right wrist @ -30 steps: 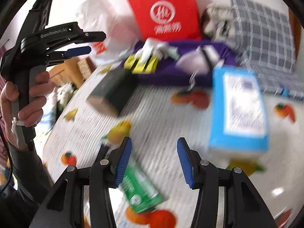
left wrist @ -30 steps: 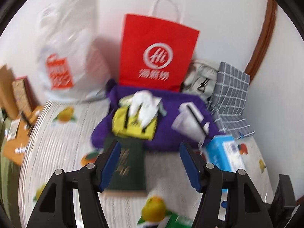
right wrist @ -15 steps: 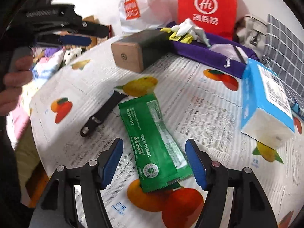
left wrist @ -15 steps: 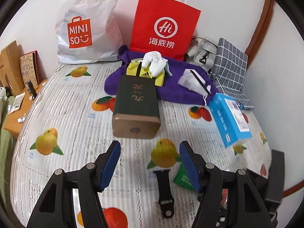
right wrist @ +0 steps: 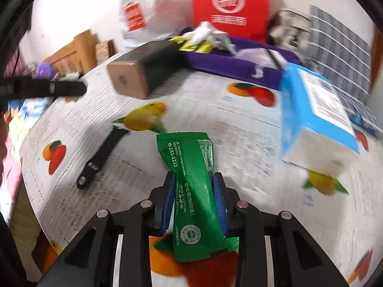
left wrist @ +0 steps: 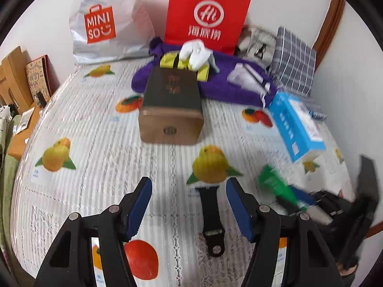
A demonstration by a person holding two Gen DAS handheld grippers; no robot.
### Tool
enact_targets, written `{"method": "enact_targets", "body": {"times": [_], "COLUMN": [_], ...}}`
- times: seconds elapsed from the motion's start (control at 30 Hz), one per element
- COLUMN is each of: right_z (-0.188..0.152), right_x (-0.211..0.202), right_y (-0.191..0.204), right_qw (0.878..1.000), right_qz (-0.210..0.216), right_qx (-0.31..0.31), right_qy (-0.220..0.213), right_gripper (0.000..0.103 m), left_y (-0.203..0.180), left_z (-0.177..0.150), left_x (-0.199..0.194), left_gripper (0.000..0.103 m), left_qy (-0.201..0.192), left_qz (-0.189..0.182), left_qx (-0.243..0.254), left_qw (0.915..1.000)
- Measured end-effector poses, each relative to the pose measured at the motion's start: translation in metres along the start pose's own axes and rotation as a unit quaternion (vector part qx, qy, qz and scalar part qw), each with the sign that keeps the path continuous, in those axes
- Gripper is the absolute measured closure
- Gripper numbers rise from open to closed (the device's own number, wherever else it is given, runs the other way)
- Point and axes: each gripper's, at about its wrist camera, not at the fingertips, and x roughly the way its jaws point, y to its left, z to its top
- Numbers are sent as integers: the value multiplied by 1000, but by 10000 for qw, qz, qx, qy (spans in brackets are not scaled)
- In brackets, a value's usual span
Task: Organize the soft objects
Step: 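Grasp the green snack packet with the right tool while the left tool approaches the black strap, then grasp the black watch strap with the left tool while the right tool holds the packet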
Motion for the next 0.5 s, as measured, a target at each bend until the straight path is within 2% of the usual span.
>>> {"method": "enact_targets", "body": {"times": [0.27, 0.33, 0.4, 0.43, 0.47, 0.5], "right_z": [-26, -31, -35, -37, -38, -39], "right_x": [-31, -34, -36, -36, -37, -37], "right_y": [-59, -71, -78, -80, -82, -83], "right_qw": [9952, 9932, 9923, 9917, 9913, 9911], "right_qz": [-378, -438, -430, -454, -465, -460], "right_qx": [876, 1052, 1135, 1176, 1197, 1211], "right_qy": [-202, -243, -259, -260, -273, -305], "right_gripper": [72, 71, 71, 71, 71, 71], "left_y": [-24, -30, -37, -41, -44, -47], "left_z": [-24, -27, -28, -29, -29, -29], "left_x": [39, 41, 43, 44, 44, 43], "left_gripper": [41, 43, 63, 68, 82, 83], "left_qy": [683, 572, 464, 413, 389, 375], "left_qz": [147, 399, 625, 614, 519, 449], "left_qx": [381, 495, 617, 686, 734, 770], "left_qw": [9968, 9963, 9950, 9949, 9952, 9953]}}
